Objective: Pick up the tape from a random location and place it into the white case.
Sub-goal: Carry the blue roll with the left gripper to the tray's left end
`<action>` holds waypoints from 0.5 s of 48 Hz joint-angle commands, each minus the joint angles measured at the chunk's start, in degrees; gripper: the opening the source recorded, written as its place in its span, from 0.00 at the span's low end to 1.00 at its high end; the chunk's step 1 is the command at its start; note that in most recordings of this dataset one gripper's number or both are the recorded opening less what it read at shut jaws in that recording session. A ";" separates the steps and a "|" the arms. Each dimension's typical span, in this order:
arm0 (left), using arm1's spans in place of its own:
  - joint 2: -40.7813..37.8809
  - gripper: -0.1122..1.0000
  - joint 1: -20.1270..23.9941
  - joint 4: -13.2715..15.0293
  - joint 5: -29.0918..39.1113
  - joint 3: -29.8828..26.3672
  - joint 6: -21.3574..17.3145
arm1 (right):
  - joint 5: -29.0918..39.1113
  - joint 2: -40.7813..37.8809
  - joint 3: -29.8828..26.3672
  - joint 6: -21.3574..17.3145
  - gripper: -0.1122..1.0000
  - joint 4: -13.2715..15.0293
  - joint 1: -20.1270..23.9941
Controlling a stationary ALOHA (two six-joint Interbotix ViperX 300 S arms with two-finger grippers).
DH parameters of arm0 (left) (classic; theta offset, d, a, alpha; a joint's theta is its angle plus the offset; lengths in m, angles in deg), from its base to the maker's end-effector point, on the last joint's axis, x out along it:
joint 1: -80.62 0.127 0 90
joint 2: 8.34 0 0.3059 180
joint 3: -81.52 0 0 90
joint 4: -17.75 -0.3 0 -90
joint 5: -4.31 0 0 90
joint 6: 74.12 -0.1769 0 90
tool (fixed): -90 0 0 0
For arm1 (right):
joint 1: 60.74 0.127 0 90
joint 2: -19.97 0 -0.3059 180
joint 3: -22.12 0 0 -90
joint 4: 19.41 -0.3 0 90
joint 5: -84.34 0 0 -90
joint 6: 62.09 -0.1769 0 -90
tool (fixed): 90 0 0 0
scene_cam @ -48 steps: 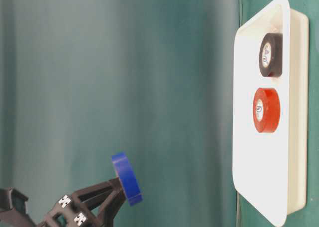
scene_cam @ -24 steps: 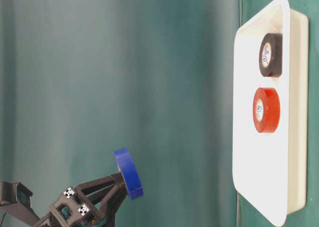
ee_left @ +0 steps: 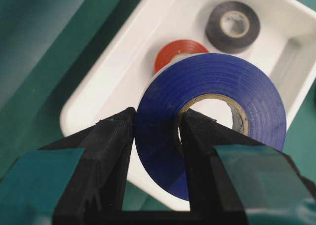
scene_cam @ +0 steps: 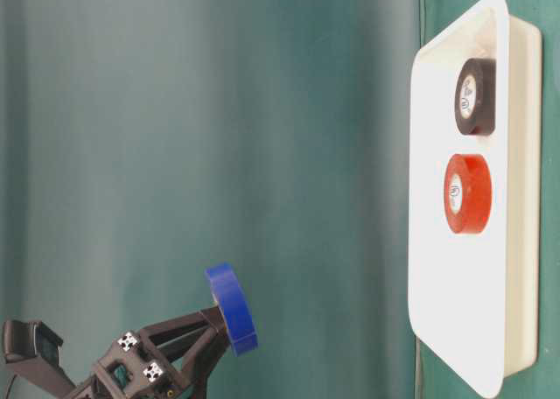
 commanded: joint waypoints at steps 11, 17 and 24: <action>1.05 0.33 0.18 0.00 -0.18 -0.53 0.18 | -0.18 -0.09 -1.49 0.00 0.89 0.18 -0.18; 1.05 0.33 0.18 0.00 -0.18 -0.53 0.18 | -0.18 -0.09 -1.49 0.00 0.89 0.18 -0.18; 0.62 0.33 0.18 0.09 -0.26 0.00 0.26 | -0.18 -0.09 -1.49 0.00 0.89 0.18 -0.18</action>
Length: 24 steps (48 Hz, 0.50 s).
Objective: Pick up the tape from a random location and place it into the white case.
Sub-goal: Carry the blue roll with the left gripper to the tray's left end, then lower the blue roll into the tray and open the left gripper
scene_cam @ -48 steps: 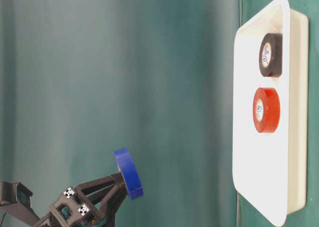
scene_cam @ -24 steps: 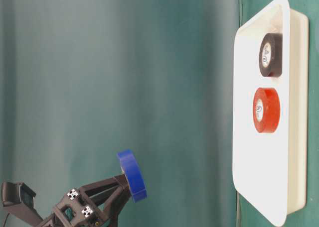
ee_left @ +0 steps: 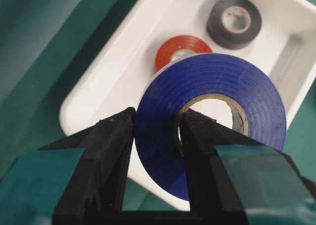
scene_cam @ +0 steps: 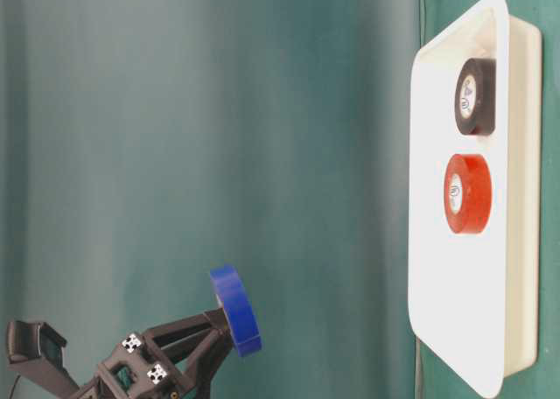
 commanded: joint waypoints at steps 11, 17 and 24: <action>-2.81 0.33 0.26 0.09 -3.25 2.20 0.18 | -0.26 -0.09 -1.49 0.00 0.89 0.09 -0.09; -6.15 0.33 0.26 0.00 -6.94 4.22 0.26 | -0.35 -0.09 -1.49 0.00 0.89 0.09 -0.09; -9.84 0.33 0.26 0.09 -11.43 5.98 0.35 | -0.26 -0.09 -1.49 0.00 0.89 0.09 -0.09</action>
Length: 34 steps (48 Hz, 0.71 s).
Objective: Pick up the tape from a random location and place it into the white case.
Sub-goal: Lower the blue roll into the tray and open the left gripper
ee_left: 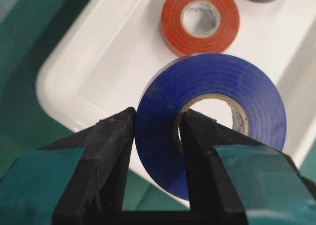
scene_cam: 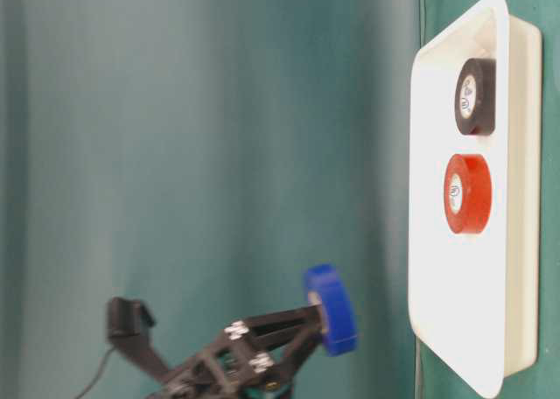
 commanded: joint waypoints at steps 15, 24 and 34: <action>-8.00 0.33 0.26 0.09 -8.35 0.18 0.09 | -0.18 -0.09 -1.41 0.00 0.89 0.18 -0.18; -11.16 0.33 0.62 0.09 -9.40 0.26 0.09 | -0.26 -0.26 -1.32 0.00 0.89 0.18 -0.26; -12.92 0.33 0.62 0.35 -11.07 0.35 0.26 | -0.35 -0.26 -1.32 0.00 0.89 0.18 -0.26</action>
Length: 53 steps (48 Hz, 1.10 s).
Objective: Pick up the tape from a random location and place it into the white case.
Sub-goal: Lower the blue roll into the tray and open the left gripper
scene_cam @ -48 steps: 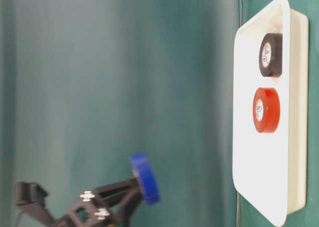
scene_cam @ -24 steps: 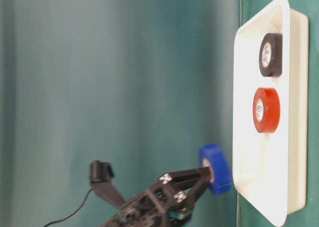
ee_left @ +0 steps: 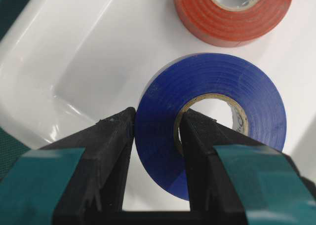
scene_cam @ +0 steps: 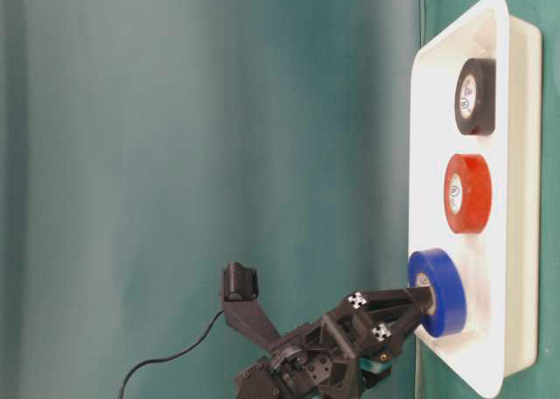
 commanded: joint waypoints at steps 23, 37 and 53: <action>-0.09 0.33 0.26 0.18 -1.05 -0.88 0.09 | -0.18 -0.18 -1.41 0.00 0.89 0.09 -0.18; -0.09 0.83 0.26 0.18 -1.14 -0.97 0.00 | -0.26 -0.09 -1.41 0.00 0.89 0.09 -0.18; 0.18 0.88 0.26 0.18 -0.88 -1.05 -0.09 | -0.18 0.00 -1.41 0.00 0.89 0.09 -0.18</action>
